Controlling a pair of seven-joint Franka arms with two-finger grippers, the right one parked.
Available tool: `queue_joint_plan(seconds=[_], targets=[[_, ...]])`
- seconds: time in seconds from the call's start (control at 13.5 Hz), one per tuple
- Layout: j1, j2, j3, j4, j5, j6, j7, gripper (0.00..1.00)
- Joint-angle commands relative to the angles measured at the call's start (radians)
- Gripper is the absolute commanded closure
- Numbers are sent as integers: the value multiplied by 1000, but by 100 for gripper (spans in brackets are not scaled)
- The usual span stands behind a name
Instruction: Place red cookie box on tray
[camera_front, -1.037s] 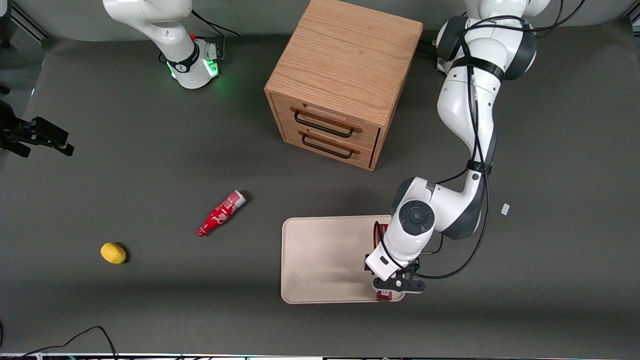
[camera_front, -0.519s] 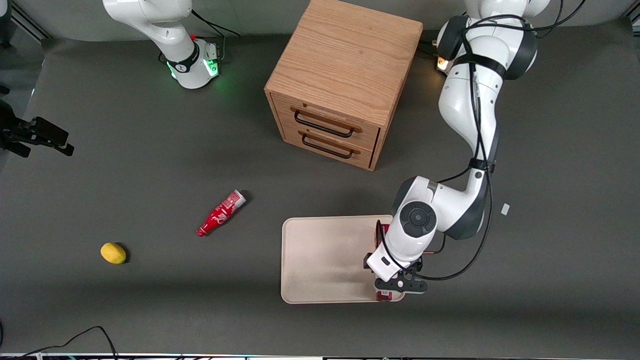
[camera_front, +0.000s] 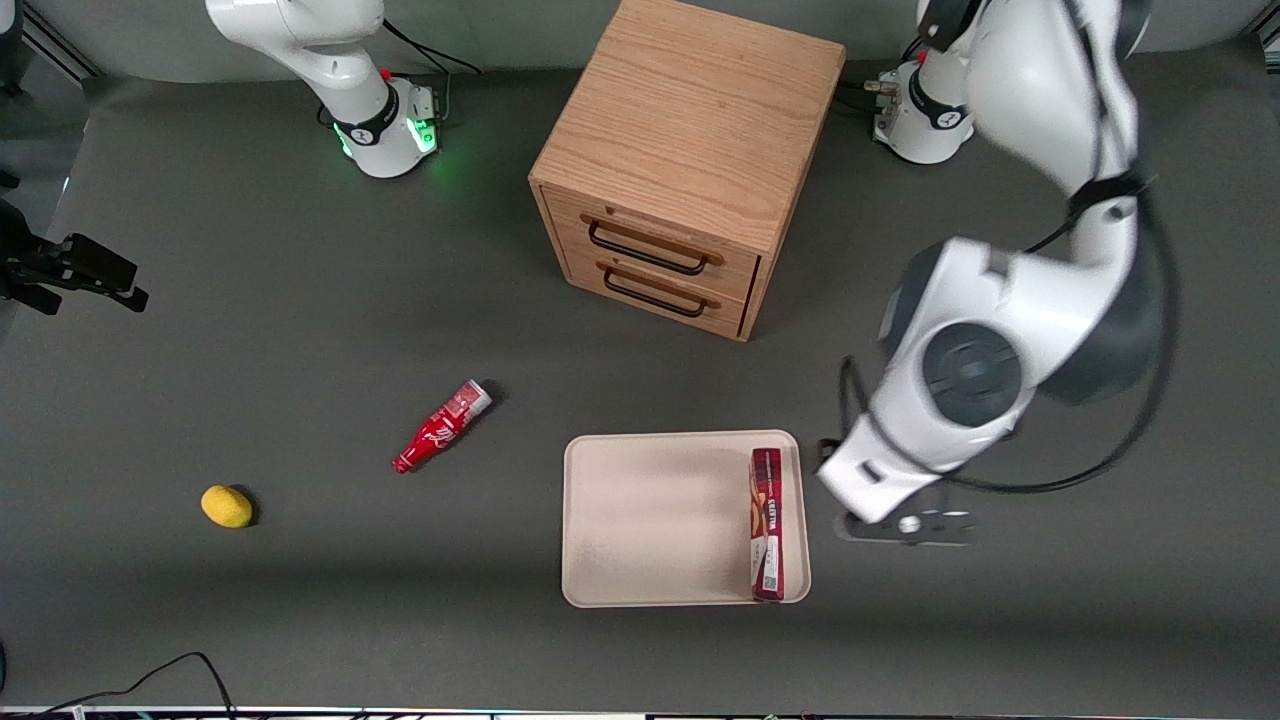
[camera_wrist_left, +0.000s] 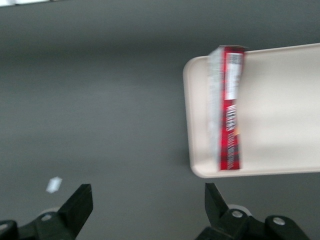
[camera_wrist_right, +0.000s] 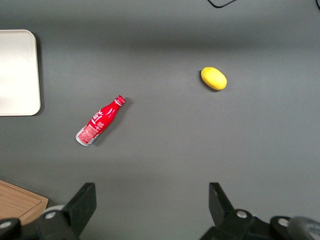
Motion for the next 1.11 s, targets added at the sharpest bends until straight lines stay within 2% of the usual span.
queue_joint_plan(seconds=[0.0,0.15,0.44,0.59,0.89,1.04], targets=[[118,-282,-9,-361,-6,77,162,0],[183,-422,-7,-547,-6,137,241,0],[295,-576,-6,-713,-3,138,336,0],[344,-616,-6,-748,-5,121,356,0],[353,-682,-6,-789,-12,63,349,0],[353,-711,-4,-789,-66,18,341,0]])
